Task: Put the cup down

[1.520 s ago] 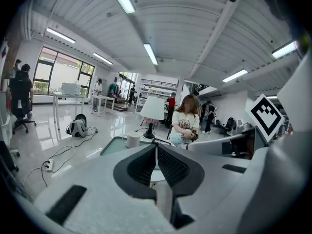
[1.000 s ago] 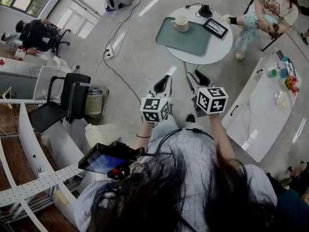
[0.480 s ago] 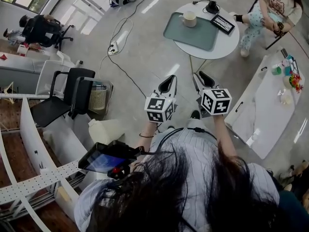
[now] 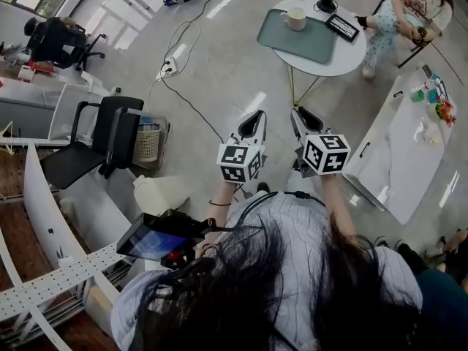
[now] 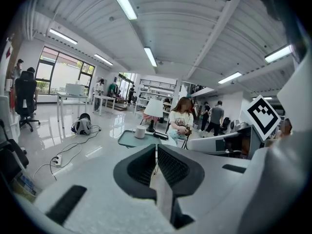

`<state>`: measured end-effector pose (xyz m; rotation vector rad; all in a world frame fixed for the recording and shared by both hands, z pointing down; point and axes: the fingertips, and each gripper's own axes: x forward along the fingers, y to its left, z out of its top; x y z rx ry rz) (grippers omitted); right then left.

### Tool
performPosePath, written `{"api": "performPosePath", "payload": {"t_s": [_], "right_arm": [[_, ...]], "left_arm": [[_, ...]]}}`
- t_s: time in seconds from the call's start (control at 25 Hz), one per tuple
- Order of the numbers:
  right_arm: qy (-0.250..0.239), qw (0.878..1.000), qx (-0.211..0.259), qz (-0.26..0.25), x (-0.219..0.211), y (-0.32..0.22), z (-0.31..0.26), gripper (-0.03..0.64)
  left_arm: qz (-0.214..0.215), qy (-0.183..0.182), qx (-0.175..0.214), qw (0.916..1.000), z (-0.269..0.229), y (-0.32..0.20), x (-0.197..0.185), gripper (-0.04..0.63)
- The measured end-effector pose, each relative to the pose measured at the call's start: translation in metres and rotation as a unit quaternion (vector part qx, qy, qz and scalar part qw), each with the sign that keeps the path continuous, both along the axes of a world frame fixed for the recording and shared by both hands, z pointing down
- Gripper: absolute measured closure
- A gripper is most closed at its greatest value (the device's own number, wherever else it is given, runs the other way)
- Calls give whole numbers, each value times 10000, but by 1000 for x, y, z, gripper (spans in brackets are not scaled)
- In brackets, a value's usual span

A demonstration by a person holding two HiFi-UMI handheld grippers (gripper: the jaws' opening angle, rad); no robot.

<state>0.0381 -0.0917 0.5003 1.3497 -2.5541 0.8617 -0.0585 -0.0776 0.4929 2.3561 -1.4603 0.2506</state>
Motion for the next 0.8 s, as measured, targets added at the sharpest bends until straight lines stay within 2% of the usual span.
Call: {"api": "performPosePath", "payload": {"t_s": [0.44,0.8], "right_arm": [[117,9998,139,69,-48,63,-11,532],[114,9995,270,114,-69,106,-18,545]], "left_arm": [[196,187,49,9996,1,57,-41,575],[280,219,131,9993,2,96,-57,575]]}}
